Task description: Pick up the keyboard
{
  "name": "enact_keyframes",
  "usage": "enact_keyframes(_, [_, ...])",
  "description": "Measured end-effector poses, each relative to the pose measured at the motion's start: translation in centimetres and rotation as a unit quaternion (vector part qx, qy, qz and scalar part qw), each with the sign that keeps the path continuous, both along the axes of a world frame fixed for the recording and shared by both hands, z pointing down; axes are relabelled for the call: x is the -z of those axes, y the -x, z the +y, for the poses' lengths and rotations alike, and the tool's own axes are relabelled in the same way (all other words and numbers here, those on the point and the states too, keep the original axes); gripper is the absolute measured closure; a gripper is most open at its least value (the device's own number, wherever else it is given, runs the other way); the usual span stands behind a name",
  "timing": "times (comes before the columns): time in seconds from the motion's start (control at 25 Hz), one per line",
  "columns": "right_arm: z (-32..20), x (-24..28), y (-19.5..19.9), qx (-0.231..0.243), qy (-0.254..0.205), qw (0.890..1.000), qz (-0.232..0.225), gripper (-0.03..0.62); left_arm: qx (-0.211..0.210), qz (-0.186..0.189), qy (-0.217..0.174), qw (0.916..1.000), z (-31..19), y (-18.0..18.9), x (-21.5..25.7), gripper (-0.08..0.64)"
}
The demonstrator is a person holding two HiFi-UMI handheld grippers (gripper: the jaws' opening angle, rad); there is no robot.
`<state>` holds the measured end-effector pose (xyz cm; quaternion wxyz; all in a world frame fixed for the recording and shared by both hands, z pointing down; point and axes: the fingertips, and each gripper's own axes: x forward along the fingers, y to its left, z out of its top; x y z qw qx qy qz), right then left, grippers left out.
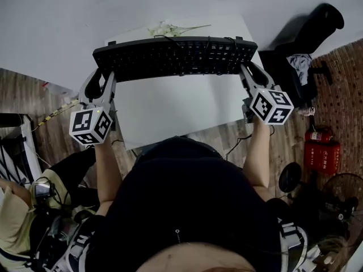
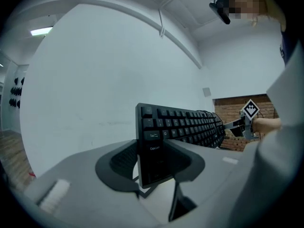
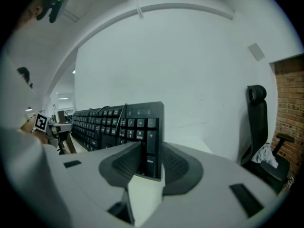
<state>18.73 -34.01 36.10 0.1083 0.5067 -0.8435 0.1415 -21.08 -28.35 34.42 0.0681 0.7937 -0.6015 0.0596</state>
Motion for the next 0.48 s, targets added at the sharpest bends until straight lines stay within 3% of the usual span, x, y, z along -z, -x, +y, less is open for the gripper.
enact_keyframes(0.48, [0.3,3.0,1.1,0.011,-0.101,0.995,-0.007,0.449,0.022,-0.011,-0.076,0.9968,2.0,0.9,2.6,0.387])
